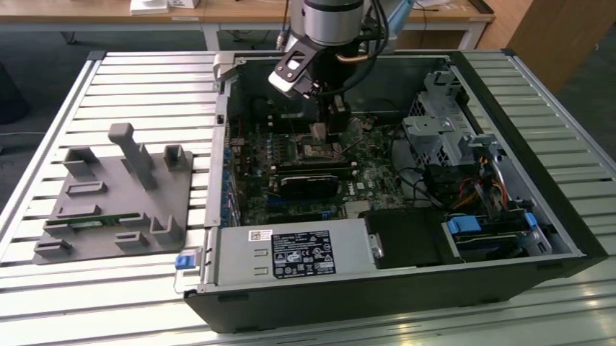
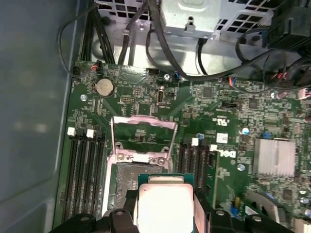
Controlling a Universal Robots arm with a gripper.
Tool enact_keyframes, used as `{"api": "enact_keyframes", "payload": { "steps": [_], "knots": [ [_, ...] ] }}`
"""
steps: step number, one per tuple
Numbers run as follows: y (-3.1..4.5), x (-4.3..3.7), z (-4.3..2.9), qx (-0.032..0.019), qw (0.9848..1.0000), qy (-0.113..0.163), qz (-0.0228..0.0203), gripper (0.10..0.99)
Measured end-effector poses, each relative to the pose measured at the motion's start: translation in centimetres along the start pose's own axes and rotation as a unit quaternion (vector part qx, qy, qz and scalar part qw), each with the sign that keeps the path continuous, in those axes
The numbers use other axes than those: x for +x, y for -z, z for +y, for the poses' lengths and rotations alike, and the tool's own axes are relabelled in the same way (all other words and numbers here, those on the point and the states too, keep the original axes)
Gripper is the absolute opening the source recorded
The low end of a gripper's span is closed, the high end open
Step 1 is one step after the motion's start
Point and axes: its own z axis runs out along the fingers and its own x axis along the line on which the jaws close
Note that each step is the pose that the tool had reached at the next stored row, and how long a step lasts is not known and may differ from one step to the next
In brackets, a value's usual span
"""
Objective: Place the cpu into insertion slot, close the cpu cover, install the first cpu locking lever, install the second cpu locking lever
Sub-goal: 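Place the cpu into insertion slot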
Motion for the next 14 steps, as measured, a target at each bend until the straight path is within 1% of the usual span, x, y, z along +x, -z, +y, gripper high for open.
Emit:
{"api": "enact_keyframes", "payload": {
  "steps": [6,11,14],
  "knots": [
    [-0.93,0.76,-0.03,0.0004,1.0,-0.009,-0.0005,0.537],
    [-1.72,1.06,-0.08,0.0005,0.9999,-0.011,-0.0007,0.537],
    [-2.08,1.17,-0.09,0.0006,0.9999,-0.012,-0.0007,0.537]
  ]
}}
